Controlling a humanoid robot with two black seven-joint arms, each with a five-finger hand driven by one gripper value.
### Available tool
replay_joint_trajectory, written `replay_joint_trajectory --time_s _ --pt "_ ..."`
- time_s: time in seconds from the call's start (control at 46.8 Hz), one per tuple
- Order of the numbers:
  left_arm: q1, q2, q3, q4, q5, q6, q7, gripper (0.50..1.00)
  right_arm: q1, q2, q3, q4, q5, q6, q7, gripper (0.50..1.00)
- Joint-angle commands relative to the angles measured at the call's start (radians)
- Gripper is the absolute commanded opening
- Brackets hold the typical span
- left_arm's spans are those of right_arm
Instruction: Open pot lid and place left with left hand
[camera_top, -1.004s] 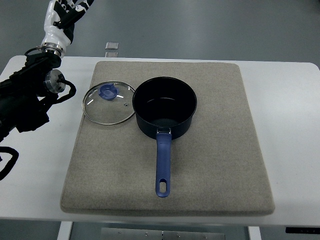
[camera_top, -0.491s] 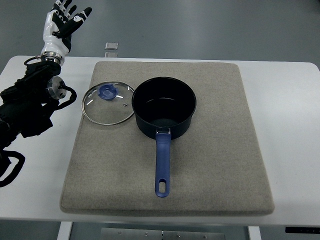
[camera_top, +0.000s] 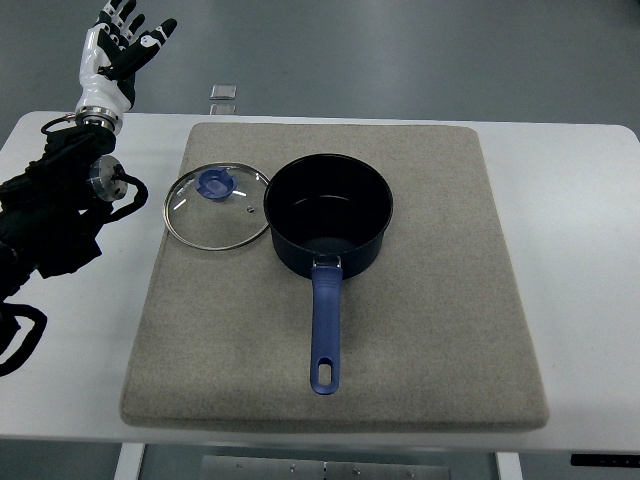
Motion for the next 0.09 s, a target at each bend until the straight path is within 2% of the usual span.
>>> replay_joint_trajectory --time_s 0.0,0.064 --pt "0.0 0.0 0.002 0.0 0.003 0.0 0.0 0.964 -0.001 0.0 0.0 0.0 0.001 0.0 0.0 0.917" --pt "0.0 0.002 0.003 0.0 0.005 0.0 0.0 0.964 -0.001 0.0 0.0 0.0 -0.001 0.0 0.0 0.917"
